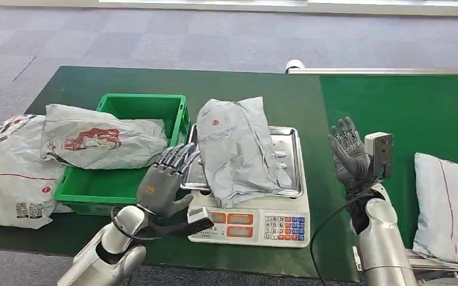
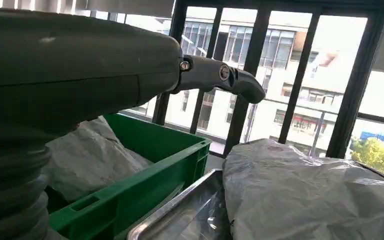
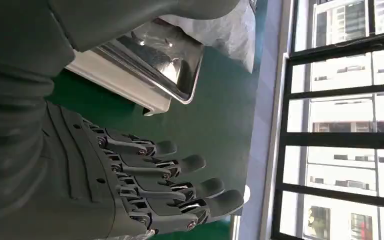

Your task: Moved the parcel from conveyor to table for the left to box.

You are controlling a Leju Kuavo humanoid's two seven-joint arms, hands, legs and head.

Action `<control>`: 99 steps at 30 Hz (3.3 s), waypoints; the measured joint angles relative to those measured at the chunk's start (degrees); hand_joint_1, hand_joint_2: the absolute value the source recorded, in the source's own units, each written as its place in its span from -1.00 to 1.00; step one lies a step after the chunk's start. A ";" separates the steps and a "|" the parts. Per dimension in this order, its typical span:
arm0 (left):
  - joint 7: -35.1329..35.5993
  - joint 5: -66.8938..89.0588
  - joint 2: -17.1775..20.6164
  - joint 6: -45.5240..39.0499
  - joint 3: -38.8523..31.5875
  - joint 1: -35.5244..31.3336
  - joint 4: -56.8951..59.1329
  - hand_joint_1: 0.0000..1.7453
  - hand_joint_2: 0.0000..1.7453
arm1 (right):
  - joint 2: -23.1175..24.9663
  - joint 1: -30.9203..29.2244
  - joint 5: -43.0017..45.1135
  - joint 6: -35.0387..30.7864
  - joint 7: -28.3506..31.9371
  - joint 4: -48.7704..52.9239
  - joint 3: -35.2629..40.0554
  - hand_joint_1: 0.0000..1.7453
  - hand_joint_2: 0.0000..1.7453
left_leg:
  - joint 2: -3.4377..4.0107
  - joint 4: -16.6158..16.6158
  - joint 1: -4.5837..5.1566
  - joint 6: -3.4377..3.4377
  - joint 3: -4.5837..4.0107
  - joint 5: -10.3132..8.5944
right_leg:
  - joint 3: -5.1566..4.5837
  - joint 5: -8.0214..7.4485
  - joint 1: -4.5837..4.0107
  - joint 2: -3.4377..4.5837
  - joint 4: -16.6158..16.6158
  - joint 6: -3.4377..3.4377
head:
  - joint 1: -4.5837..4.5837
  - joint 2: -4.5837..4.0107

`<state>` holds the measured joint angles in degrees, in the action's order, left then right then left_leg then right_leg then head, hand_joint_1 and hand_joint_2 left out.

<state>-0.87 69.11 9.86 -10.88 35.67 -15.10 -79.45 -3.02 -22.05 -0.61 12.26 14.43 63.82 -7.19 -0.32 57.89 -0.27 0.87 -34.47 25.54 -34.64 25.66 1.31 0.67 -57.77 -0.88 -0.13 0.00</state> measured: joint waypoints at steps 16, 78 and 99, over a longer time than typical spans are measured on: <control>0.00 0.00 0.00 0.00 0.00 0.00 0.00 -1.00 1.00 | 0.00 0.00 0.00 0.00 0.00 0.00 0.00 -1.00 1.00 | 0.00 0.00 0.00 0.00 0.00 0.00 | 0.00 0.00 0.00 0.00 0.00 0.00 | 0.00 0.00; 0.00 0.00 0.04 0.02 0.00 0.01 0.00 -1.00 1.00 | 0.00 0.00 0.00 0.00 0.00 0.00 0.00 -1.00 1.00 | 0.00 0.00 0.00 0.00 0.00 0.00 | 0.00 0.00 0.00 0.00 0.00 0.00 | 0.00 0.00; 0.00 0.00 0.07 0.00 0.00 0.01 0.00 -1.00 1.00 | 0.00 0.00 0.00 0.00 0.00 0.00 0.00 -1.00 1.00 | 0.00 0.00 0.00 0.00 0.00 0.00 | 0.00 0.00 0.00 0.00 0.00 0.00 | 0.00 0.00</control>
<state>-0.87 69.11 9.92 -10.88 35.67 -15.09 -79.45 -3.02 -22.05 -0.61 12.26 14.43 63.82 -7.19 -0.32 57.89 -0.27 0.87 -34.48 25.54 -34.64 25.66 1.32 0.67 -57.77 -0.88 -0.13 0.00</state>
